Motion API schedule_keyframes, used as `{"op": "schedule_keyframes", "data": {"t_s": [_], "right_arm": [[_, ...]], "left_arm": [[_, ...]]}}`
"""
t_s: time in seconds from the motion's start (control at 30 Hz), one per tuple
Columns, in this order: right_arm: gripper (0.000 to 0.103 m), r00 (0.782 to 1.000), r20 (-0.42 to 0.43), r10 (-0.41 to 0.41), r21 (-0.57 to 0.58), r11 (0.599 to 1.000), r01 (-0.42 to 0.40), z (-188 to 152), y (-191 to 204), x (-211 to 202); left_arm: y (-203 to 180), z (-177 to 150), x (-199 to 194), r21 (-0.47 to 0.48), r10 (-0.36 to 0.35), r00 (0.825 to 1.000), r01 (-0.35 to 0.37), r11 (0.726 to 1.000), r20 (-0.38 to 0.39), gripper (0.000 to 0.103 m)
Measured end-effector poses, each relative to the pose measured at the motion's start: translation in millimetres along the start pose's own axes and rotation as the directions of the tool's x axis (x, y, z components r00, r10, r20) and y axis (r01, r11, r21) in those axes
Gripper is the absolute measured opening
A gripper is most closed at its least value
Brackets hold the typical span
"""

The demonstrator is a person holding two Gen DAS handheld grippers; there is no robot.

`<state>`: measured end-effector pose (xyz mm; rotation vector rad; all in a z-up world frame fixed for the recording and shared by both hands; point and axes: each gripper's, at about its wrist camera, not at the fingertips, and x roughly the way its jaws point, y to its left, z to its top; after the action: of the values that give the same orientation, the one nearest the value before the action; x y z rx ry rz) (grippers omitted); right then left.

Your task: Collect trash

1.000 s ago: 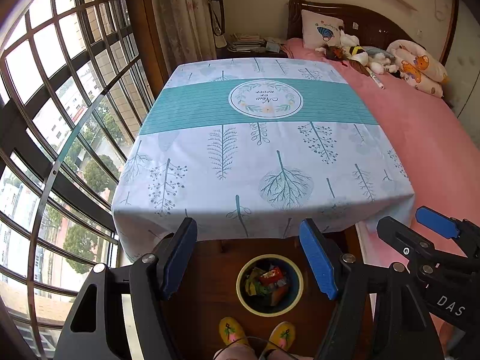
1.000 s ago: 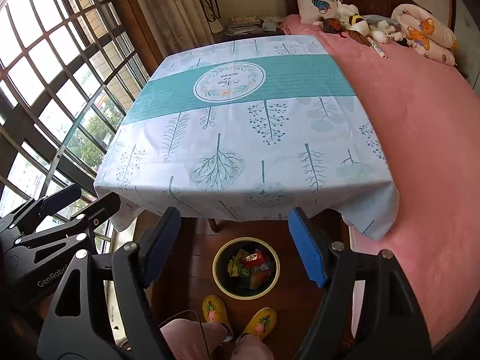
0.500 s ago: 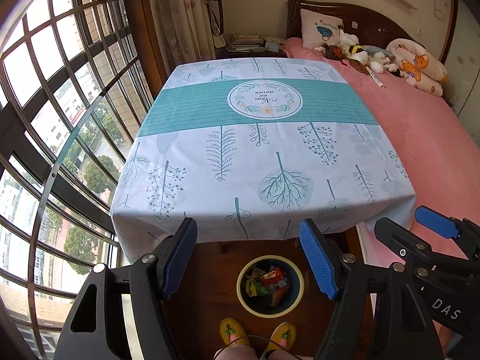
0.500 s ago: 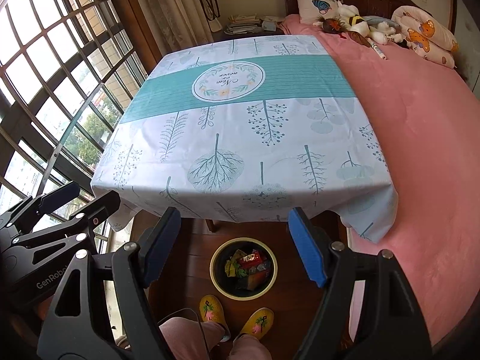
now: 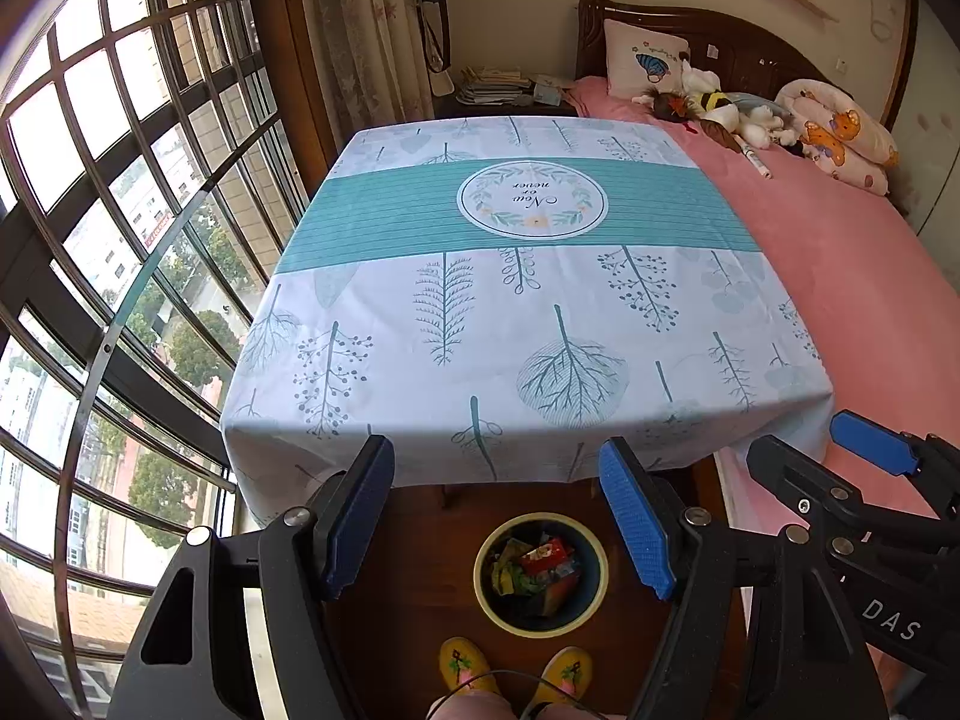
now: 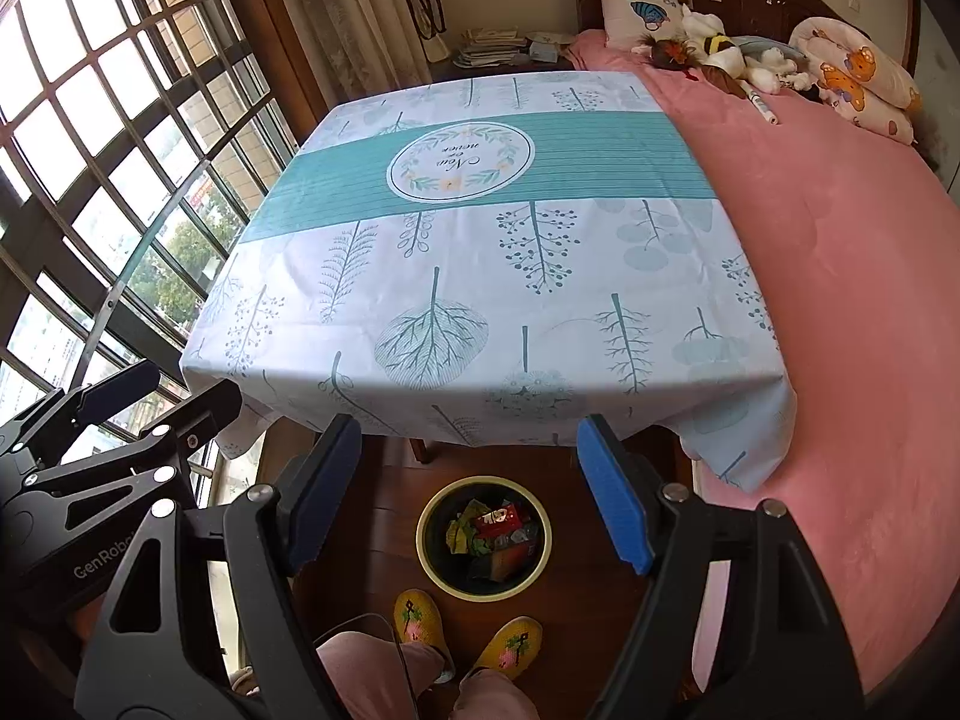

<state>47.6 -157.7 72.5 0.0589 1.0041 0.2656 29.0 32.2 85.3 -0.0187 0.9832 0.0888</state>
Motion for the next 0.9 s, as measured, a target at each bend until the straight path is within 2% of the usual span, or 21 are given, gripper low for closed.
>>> {"op": "schedule_keyframes", "data": {"t_s": [0.9], "right_arm": [[0.072,0.999,-0.036,0.001,-0.013,1.0,-0.002,0.6,-8.4,10.8]], "left_arm": [[-8.5,-7.9,14.7,-0.004,0.0,1.0,0.0,1.0,-0.024,0.072]]}}
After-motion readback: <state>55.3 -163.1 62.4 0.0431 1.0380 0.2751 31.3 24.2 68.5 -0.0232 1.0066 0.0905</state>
